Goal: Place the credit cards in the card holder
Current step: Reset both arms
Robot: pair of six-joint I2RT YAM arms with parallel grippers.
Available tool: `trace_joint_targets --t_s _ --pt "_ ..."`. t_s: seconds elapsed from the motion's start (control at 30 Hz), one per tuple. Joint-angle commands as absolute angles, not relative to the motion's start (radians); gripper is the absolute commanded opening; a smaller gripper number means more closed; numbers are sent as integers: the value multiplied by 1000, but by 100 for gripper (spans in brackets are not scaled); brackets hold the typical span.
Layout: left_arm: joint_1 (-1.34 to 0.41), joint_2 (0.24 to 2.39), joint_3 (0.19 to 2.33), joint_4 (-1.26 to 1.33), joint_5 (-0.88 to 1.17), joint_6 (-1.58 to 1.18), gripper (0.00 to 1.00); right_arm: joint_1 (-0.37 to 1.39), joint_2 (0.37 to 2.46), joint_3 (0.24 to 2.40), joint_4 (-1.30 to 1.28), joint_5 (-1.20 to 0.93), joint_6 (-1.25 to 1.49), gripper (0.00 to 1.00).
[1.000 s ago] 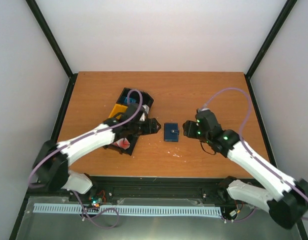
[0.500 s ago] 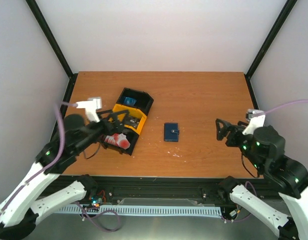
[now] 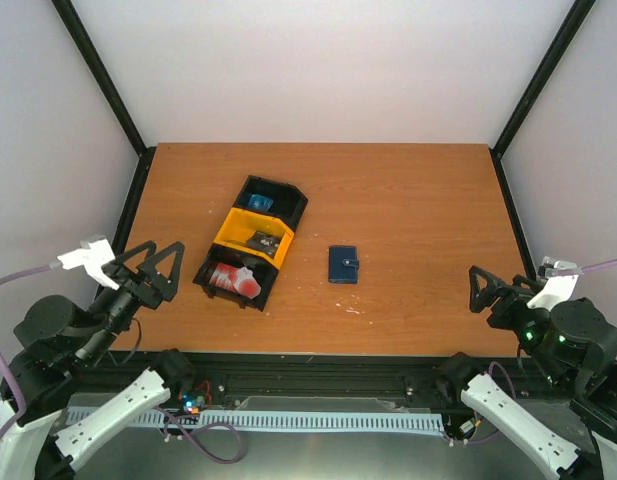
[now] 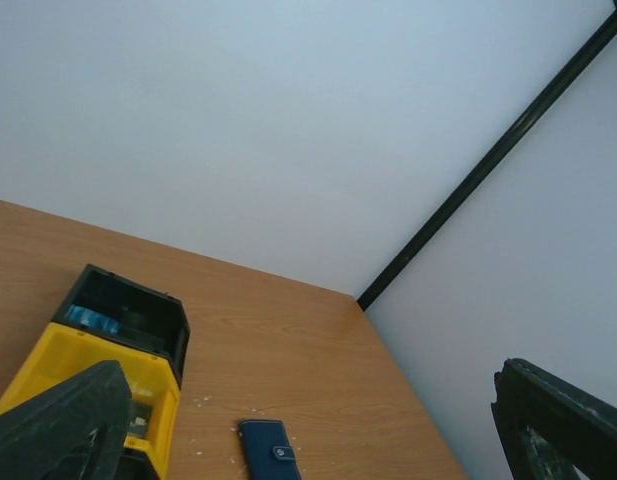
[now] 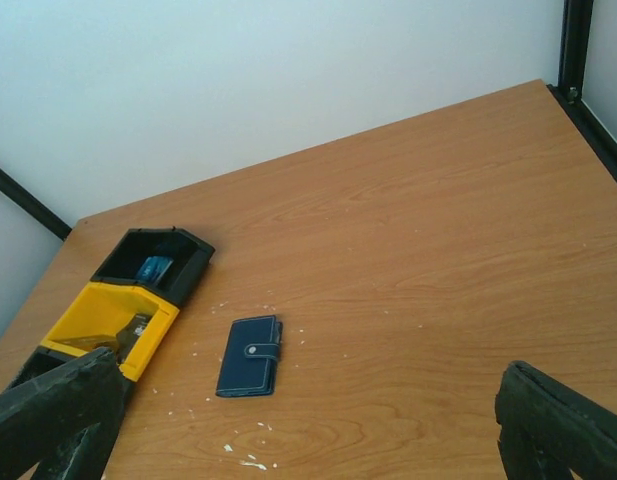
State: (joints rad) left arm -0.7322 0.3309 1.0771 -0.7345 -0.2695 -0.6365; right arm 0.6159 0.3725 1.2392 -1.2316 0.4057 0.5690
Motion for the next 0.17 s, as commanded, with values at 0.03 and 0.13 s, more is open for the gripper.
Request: trace_joint_targets --t_s 0.03,0.13 --pt "-738 325 1128 -818 -331 -612 100 614 354 1273 -1274 408 574 100" --pt "-738 329 1131 -821 -353 -619 100 613 362 1287 -1283 392 563 100"
